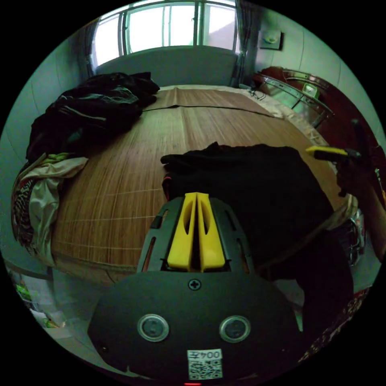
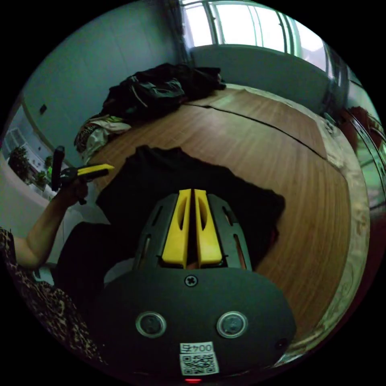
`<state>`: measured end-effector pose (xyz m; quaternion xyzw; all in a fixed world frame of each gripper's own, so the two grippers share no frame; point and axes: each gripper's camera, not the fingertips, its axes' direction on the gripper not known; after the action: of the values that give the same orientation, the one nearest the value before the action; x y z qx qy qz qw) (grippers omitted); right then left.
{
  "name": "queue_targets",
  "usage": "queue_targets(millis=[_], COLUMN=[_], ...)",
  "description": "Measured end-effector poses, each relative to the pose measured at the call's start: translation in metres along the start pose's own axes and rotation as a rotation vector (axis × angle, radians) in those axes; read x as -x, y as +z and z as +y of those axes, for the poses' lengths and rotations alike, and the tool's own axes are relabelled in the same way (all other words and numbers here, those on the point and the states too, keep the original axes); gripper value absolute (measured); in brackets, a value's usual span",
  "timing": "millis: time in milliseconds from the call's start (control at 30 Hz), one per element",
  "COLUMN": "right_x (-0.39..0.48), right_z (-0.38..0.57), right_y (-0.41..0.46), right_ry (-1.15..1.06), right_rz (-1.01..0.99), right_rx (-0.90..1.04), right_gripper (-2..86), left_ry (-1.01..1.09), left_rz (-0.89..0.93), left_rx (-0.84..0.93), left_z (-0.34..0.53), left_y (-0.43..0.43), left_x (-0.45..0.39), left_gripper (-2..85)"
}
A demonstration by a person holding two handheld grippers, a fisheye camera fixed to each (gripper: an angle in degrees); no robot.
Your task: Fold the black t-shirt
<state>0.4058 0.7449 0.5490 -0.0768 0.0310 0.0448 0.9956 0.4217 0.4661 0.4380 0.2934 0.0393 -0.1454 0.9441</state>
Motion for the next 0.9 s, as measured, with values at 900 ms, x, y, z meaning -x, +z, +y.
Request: queue_targets(millis=[900], right_x=[0.037], right_z=[-0.148], right_y=[0.135], right_ry=[-0.101], right_rz=[0.161], right_rx=[0.282], right_gripper=[1.2], left_ry=[-0.094], left_rz=[0.04], left_rx=[-0.005], left_z=[0.03], left_y=[0.04], left_x=[0.032], left_gripper=[0.3])
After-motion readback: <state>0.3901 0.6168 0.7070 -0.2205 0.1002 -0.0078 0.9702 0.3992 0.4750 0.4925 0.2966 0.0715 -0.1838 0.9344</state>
